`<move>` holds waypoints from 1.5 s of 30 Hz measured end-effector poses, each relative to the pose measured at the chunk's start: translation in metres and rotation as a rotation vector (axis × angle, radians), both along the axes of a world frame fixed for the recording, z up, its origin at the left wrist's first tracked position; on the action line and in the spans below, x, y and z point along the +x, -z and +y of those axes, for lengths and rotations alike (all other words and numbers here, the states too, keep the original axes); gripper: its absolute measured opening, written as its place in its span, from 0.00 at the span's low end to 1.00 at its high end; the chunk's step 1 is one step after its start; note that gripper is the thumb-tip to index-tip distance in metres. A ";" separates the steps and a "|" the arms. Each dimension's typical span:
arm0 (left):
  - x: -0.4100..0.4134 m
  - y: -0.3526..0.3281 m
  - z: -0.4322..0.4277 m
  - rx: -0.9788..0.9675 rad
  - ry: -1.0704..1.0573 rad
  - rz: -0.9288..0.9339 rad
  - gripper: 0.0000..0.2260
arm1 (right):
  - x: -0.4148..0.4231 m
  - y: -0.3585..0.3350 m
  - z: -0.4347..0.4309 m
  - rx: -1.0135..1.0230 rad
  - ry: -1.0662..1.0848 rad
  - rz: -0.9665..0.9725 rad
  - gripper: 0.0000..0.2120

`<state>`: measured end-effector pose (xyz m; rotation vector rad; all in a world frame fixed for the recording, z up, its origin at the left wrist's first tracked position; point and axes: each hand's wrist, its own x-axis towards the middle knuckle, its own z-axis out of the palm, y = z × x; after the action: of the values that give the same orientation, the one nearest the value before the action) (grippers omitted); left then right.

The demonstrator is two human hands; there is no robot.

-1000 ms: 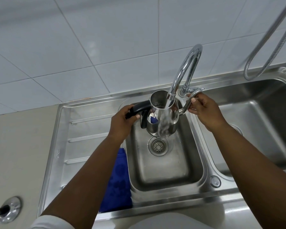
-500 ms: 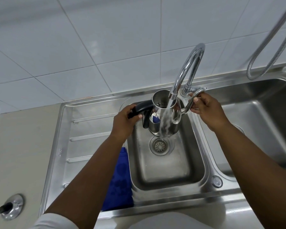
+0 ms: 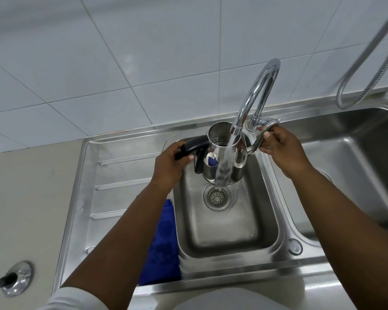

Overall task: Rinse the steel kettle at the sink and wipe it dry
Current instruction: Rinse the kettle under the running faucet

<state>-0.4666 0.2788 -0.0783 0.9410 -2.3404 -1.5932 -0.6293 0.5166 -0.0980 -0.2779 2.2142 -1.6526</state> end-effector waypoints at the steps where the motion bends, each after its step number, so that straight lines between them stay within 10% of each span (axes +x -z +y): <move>1: 0.000 0.000 0.000 -0.001 -0.003 0.001 0.16 | 0.000 0.000 0.000 -0.001 -0.002 0.001 0.10; 45: 0.007 0.010 0.006 -0.099 0.099 0.014 0.11 | -0.001 0.001 0.012 -0.073 0.028 -0.071 0.13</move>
<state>-0.4597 0.2850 -0.0885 0.8029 -2.4667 -1.4968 -0.6300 0.5290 -0.0990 -0.2055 2.1186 -1.7329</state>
